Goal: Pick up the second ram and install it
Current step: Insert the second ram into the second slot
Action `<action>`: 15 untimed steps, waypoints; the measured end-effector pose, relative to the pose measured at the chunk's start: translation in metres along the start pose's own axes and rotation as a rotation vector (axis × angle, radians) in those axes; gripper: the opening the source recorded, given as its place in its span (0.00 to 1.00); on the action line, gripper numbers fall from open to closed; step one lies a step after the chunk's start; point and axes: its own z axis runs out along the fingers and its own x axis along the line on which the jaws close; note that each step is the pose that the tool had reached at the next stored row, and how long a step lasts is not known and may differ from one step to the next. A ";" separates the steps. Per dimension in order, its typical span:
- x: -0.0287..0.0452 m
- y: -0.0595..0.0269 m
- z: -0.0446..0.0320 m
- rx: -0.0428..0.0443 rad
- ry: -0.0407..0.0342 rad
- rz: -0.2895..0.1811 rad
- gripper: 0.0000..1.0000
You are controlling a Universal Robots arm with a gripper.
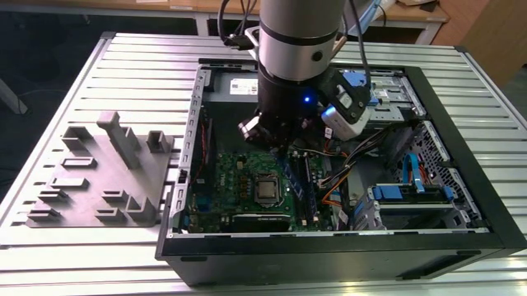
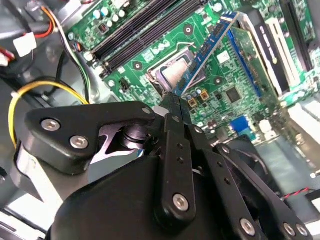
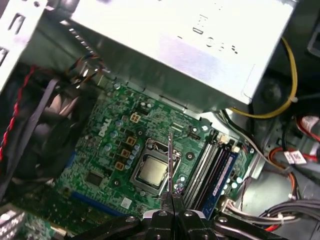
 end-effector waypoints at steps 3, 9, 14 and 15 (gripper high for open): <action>0.0000 0.0000 0.0009 0.0015 -0.0009 0.055 0.08; 0.0001 -0.0001 0.0032 0.0044 -0.0026 0.163 0.08; 0.0001 -0.0001 0.0056 0.0069 -0.0040 0.255 0.08; 0.0002 -0.0001 0.0059 0.0074 -0.0042 0.273 0.08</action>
